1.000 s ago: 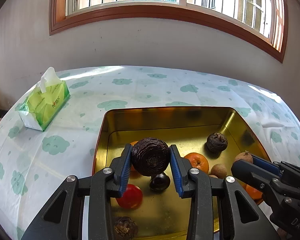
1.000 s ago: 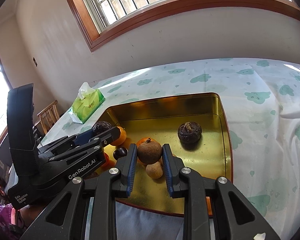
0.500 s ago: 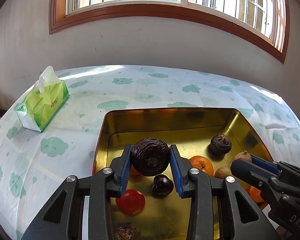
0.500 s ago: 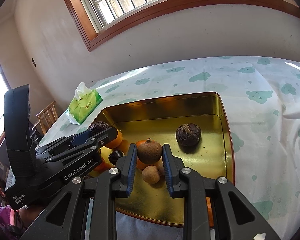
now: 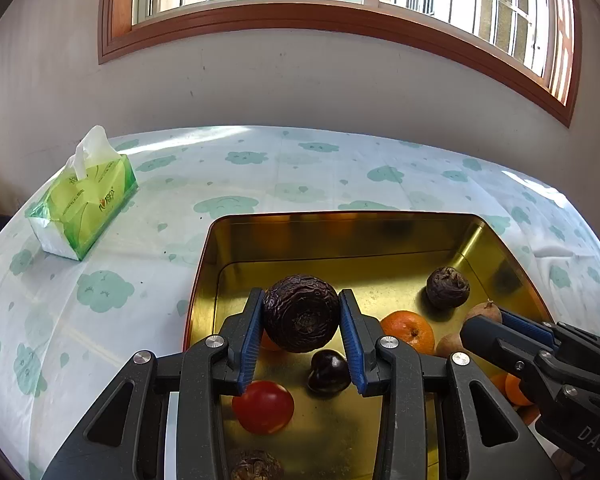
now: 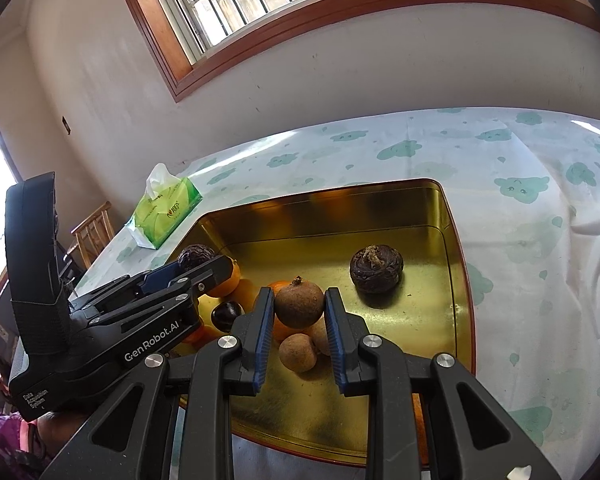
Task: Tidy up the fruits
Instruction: 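Lower the dried fruit and brown fruit toward the tin floor with both grippers, then open both grippers to release the dried fruit and brown fruit into the tin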
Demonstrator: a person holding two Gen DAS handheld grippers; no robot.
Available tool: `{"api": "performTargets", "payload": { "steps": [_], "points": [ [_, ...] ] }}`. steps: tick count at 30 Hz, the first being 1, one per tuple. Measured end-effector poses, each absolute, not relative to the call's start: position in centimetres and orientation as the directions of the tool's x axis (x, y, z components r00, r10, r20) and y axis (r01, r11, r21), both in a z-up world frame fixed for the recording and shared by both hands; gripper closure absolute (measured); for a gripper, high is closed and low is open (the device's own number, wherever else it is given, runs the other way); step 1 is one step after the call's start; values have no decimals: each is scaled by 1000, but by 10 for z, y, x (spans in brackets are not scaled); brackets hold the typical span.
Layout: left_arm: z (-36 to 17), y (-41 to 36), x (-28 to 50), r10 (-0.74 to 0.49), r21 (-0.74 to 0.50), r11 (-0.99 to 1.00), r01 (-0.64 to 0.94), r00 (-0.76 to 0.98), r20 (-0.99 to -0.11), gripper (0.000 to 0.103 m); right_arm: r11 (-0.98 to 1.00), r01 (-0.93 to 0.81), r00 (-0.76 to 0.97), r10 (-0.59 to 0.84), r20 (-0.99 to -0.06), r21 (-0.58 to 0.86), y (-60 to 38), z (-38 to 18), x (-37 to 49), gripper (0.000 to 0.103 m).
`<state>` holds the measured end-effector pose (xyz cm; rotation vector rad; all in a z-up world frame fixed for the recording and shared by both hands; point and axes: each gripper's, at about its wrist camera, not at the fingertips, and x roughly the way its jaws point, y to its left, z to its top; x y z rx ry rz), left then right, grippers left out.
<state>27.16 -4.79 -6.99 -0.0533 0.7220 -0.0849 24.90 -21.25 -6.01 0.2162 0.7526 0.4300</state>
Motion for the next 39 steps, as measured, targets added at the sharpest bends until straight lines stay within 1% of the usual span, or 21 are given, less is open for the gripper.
{"api": "performTargets", "payload": {
  "steps": [34, 36, 37, 38, 39],
  "points": [
    [-70, -48, 274, -103, -88, 994, 61, 752, -651, 65, 892, -301, 649, 451, -612, 338, -208, -69, 256, 79],
    [-70, -49, 274, -104, -89, 994, 61, 754, -648, 64, 890, -305, 649, 454, -610, 339, -207, -69, 256, 78],
    [-70, -49, 274, -105, -89, 994, 62, 752, -651, 60, 888, -308, 651, 458, -606, 341, -207, -68, 255, 77],
    [-70, -50, 273, -104, -88, 994, 62, 752, -651, 52, 887, -309, 654, 460, -601, 342, -207, -68, 255, 77],
    [-68, -50, 271, -99, -85, 995, 58, 759, -643, 47, 885, -314, 657, 464, -595, 344, -207, -68, 254, 77]
  ]
}}
